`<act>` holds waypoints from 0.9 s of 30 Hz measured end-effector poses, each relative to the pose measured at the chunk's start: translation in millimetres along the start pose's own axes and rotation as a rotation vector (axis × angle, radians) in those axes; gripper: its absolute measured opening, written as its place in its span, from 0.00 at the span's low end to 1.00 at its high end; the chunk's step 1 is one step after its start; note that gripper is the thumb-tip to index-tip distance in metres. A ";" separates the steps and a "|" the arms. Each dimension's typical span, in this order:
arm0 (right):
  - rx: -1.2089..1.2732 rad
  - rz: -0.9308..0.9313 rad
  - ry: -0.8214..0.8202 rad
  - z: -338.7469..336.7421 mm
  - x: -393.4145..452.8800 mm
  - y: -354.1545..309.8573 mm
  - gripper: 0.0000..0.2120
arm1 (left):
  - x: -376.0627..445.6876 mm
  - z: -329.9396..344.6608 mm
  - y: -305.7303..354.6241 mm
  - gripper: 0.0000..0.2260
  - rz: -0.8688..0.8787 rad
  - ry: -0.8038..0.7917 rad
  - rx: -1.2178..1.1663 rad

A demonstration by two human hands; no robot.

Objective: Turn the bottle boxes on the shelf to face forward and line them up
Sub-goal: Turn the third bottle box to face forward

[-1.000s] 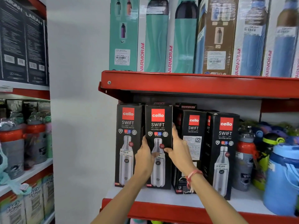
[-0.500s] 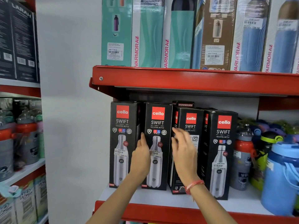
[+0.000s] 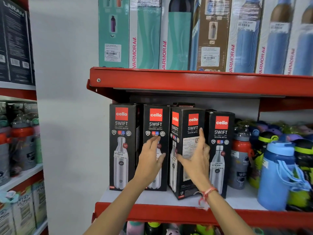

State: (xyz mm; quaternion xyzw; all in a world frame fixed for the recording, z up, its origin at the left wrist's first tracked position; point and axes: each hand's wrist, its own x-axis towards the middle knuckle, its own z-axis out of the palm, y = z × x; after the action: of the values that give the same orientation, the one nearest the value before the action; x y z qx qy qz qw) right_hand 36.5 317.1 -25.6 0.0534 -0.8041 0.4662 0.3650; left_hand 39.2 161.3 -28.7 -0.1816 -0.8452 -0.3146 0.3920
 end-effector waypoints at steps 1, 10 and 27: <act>0.057 -0.032 -0.032 -11.3 -2.0 -0.5 0.58 | -0.4 0.4 2.1 0.27 0.001 -0.039 -0.042; 0.396 -0.064 -0.430 -77.6 17.4 11.9 0.53 | 2.2 25.0 32.7 0.41 -0.177 -0.320 -0.386; -0.158 -0.096 -0.149 -9.8 41.8 32.2 0.46 | 18.2 91.3 45.8 0.34 -0.345 -0.084 0.060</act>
State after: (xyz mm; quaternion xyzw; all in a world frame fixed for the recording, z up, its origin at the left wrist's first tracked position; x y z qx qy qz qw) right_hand -2.4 353.5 -18.9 0.0973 -0.8598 0.3780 0.3292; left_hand 3.1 257.7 -41.9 -0.0352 -0.8885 -0.3439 0.3019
